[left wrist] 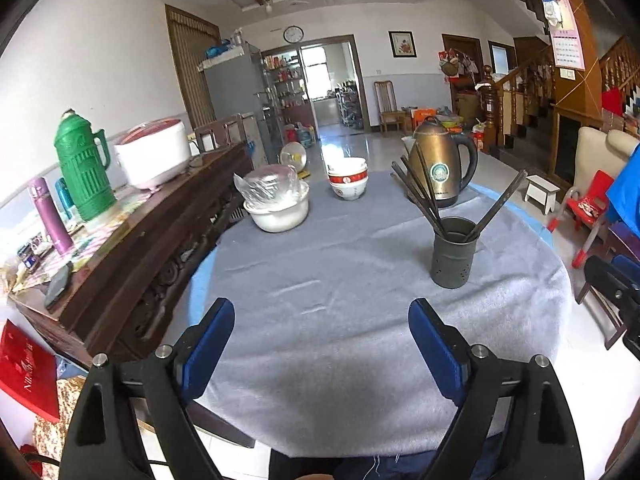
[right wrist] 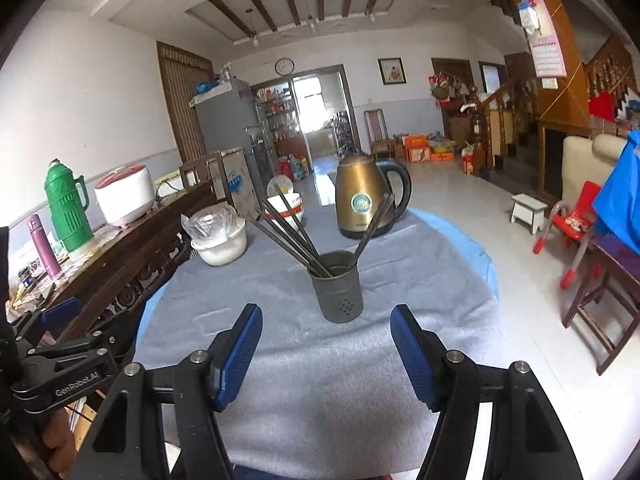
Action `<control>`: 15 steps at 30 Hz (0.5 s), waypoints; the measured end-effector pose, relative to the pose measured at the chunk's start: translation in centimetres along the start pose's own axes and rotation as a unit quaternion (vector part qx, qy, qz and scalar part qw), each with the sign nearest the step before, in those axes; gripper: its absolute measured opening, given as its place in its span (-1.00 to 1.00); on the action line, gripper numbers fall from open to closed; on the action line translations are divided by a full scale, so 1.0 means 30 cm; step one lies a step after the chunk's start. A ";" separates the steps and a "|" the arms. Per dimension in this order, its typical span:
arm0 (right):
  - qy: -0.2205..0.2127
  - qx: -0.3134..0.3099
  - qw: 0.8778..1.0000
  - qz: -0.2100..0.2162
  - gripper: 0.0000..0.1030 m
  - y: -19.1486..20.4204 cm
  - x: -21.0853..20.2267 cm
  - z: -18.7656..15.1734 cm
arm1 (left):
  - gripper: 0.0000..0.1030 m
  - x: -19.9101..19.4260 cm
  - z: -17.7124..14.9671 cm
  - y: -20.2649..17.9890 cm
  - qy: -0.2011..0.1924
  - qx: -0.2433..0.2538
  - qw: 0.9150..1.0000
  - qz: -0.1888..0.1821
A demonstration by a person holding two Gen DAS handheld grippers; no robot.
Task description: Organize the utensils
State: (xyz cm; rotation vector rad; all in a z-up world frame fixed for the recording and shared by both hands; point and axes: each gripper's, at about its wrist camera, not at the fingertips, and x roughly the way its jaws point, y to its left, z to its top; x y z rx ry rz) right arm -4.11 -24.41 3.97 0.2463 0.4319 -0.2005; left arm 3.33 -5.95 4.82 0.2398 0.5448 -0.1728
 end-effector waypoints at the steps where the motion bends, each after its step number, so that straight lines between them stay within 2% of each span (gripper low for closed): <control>1: -0.004 -0.002 1.000 -0.003 0.36 0.010 -0.016 0.000 | 0.73 -0.014 -0.003 0.003 -0.004 0.000 1.000 0.002; 6: -0.011 -0.003 1.000 -0.020 0.36 0.044 -0.061 -0.016 | 0.76 -0.051 -0.007 0.023 -0.017 0.000 1.000 0.010; 11: -0.008 -0.010 0.999 -0.029 0.36 0.087 -0.055 -0.029 | 0.76 -0.044 -0.013 0.042 -0.013 -0.002 1.000 0.014; 15: -0.002 -0.007 1.000 -0.024 0.36 0.105 -0.048 -0.042 | 0.76 -0.051 -0.024 0.056 -0.013 -0.005 1.000 0.016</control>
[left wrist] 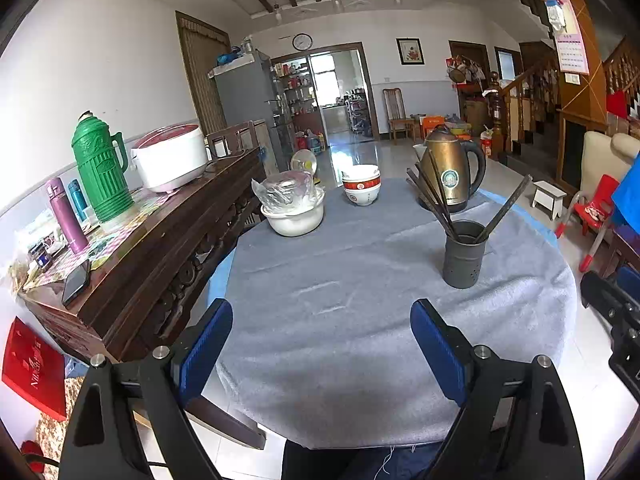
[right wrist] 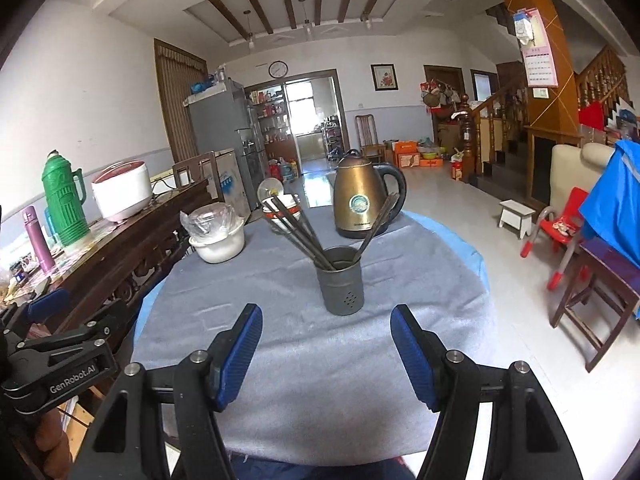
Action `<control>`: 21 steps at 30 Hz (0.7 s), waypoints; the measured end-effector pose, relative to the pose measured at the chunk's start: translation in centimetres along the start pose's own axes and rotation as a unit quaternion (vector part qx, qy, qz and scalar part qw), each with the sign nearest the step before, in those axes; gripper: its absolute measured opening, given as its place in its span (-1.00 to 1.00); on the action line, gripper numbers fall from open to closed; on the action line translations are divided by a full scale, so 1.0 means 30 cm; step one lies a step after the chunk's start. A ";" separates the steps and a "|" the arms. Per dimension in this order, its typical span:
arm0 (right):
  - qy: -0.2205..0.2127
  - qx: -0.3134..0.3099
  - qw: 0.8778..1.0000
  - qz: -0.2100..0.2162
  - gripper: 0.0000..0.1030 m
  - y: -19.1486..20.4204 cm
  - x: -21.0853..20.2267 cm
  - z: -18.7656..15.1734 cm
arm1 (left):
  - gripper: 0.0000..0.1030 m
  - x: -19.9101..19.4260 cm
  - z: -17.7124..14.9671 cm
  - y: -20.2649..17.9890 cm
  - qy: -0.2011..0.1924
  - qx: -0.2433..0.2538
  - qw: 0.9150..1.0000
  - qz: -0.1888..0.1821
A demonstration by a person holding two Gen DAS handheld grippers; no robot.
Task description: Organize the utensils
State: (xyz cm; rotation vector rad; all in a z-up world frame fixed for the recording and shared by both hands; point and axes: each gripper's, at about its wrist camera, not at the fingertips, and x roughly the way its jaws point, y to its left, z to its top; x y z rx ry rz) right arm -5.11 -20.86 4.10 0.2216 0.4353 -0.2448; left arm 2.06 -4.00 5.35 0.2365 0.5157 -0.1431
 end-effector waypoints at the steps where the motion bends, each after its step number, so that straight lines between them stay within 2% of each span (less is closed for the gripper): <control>1: 0.000 -0.001 1.000 -0.001 0.36 0.007 -0.001 -0.005 | 0.76 -0.002 -0.001 0.002 -0.001 0.000 1.000 0.002; 21: -0.012 0.001 1.000 -0.007 0.36 0.027 -0.016 -0.008 | 0.76 -0.023 -0.009 0.021 -0.006 -0.006 1.000 0.002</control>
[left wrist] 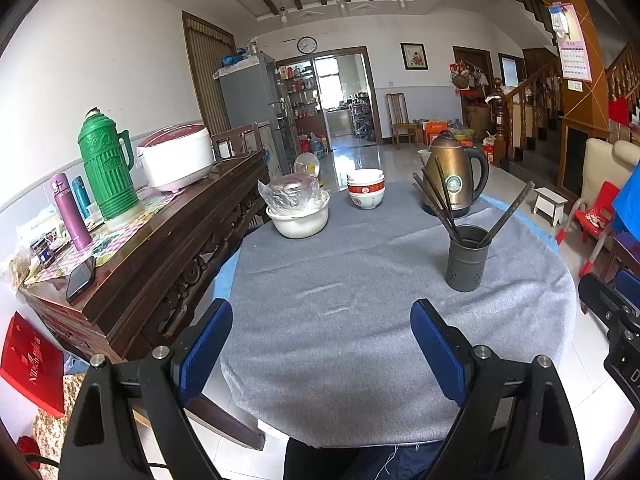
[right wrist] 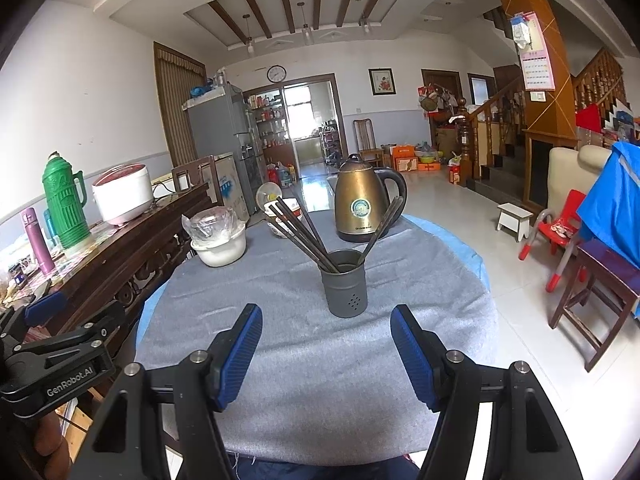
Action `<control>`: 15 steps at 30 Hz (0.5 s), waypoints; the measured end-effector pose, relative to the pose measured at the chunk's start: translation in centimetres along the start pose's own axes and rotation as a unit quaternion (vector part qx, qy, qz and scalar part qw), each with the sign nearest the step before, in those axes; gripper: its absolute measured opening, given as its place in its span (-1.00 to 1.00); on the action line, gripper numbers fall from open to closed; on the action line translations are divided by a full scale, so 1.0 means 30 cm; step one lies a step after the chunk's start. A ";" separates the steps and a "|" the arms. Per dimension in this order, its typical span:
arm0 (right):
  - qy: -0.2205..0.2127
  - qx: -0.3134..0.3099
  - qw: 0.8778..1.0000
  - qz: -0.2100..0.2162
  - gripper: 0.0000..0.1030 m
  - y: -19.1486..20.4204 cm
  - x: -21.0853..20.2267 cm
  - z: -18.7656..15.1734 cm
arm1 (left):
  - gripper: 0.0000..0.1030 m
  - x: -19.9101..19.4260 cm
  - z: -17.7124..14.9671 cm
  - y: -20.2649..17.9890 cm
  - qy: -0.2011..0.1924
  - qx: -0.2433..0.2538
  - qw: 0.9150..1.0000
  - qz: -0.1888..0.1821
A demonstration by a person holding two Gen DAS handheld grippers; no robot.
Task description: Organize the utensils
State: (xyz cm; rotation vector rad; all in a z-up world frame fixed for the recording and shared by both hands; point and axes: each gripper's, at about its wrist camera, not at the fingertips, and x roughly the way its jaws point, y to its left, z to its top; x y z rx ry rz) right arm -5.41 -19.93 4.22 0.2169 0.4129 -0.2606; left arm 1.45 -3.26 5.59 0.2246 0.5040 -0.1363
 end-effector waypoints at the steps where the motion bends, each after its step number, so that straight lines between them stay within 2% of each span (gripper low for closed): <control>1: -0.001 0.000 1.000 -0.001 0.36 0.001 0.000 -0.001 | 0.76 -0.004 -0.001 -0.001 -0.001 0.000 1.000 0.001; 15: 0.001 0.005 1.000 -0.003 0.36 -0.003 0.003 -0.004 | 0.76 -0.013 -0.006 0.011 0.002 -0.007 1.000 0.001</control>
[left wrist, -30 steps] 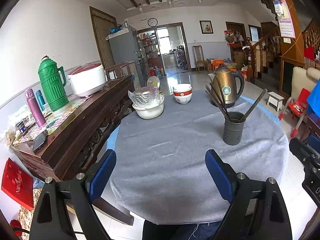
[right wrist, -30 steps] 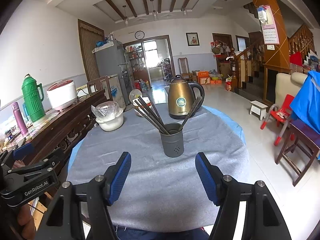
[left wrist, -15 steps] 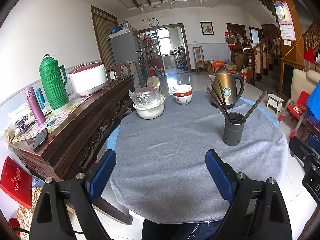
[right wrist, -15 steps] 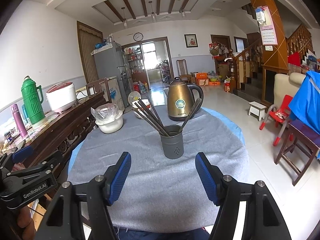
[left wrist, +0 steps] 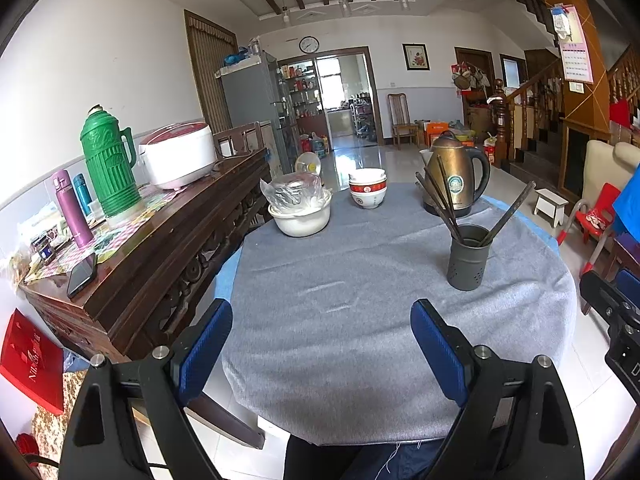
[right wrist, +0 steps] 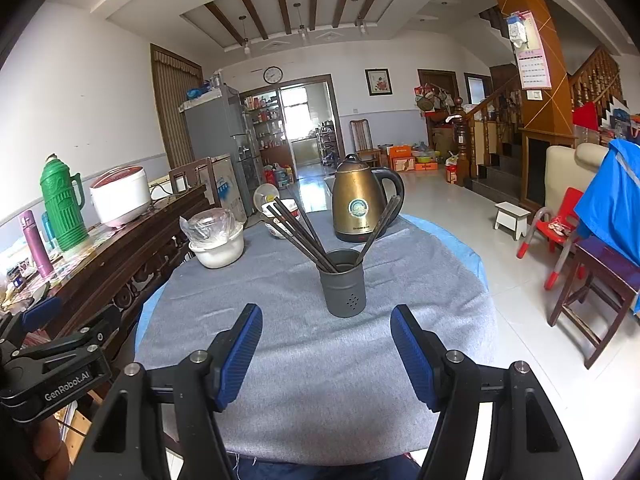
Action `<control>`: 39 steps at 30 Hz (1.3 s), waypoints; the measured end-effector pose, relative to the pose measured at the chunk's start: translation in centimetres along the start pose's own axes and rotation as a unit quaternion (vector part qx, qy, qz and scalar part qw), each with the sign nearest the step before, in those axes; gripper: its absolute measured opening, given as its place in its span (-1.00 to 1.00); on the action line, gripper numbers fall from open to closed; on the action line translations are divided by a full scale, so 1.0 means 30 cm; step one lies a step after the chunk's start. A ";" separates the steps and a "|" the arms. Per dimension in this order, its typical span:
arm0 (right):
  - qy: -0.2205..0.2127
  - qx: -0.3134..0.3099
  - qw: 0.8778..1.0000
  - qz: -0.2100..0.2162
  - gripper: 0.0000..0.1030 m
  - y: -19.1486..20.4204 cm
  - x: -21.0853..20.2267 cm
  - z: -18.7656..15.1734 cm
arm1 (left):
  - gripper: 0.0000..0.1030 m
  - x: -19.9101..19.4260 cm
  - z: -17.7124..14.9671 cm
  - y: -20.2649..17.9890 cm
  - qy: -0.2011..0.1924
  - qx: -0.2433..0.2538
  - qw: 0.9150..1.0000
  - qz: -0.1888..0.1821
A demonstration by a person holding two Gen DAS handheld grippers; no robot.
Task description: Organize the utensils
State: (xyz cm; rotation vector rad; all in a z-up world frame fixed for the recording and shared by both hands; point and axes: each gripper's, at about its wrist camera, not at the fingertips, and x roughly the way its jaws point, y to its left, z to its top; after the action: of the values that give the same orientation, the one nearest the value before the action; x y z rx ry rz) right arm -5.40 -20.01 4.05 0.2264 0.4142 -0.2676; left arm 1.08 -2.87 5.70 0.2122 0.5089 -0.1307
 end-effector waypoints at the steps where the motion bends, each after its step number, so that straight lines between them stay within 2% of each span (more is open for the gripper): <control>1: 0.000 0.000 1.000 0.000 0.36 0.004 -0.001 0.001 | 0.76 -0.001 -0.001 0.003 0.000 -0.001 1.000 0.000; 39: 0.009 0.005 1.000 -0.004 0.36 0.014 0.005 -0.022 | 0.77 0.018 -0.028 0.010 0.009 -0.007 1.000 -0.002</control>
State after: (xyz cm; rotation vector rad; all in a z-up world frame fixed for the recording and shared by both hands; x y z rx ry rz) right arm -5.38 -19.48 3.45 0.2377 0.4320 -0.2767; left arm 1.19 -2.43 4.77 0.1983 0.5278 -0.1299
